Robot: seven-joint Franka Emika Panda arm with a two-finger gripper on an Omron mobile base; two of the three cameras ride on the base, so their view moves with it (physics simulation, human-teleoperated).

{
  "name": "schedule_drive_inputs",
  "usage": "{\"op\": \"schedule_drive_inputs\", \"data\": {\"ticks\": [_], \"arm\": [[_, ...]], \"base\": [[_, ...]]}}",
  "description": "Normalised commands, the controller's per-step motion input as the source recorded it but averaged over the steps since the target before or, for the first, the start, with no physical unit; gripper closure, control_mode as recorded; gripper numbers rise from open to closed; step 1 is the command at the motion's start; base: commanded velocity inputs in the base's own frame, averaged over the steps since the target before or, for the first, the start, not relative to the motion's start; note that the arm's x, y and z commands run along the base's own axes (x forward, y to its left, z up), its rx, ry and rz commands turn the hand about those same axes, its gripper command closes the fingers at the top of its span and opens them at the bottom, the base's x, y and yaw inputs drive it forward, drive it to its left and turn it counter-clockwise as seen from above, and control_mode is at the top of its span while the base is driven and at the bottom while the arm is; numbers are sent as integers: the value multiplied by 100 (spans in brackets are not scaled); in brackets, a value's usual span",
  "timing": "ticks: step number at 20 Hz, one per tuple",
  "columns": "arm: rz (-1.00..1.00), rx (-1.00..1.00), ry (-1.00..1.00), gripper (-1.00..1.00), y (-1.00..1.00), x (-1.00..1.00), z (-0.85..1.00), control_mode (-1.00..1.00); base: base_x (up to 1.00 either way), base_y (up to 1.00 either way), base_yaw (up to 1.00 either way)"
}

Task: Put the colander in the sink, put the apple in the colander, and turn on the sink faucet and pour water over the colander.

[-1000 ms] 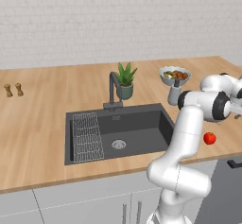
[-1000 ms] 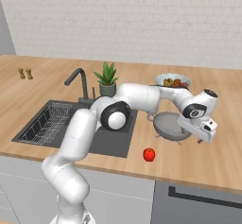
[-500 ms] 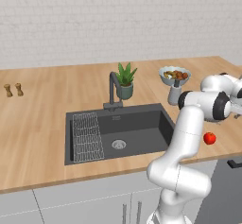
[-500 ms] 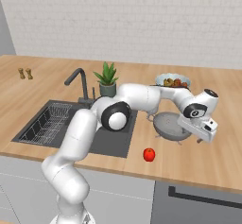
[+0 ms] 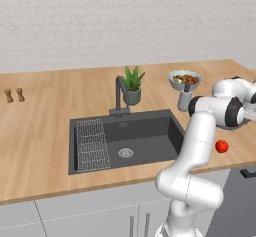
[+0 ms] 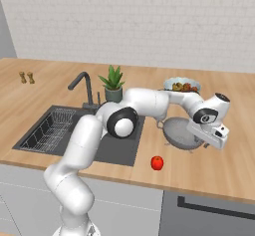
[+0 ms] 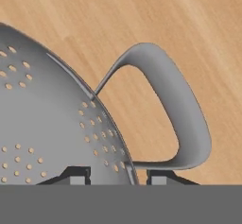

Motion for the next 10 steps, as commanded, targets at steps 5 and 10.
{"op": "schedule_drive_inputs", "data": {"ticks": [5, 10], "arm": [[0, 0, 0, 100, 0, 0, 0, -100], [0, 0, 0, 100, 0, 0, 0, -100]], "base": [[0, 0, 0], [0, 0, 0]]}}
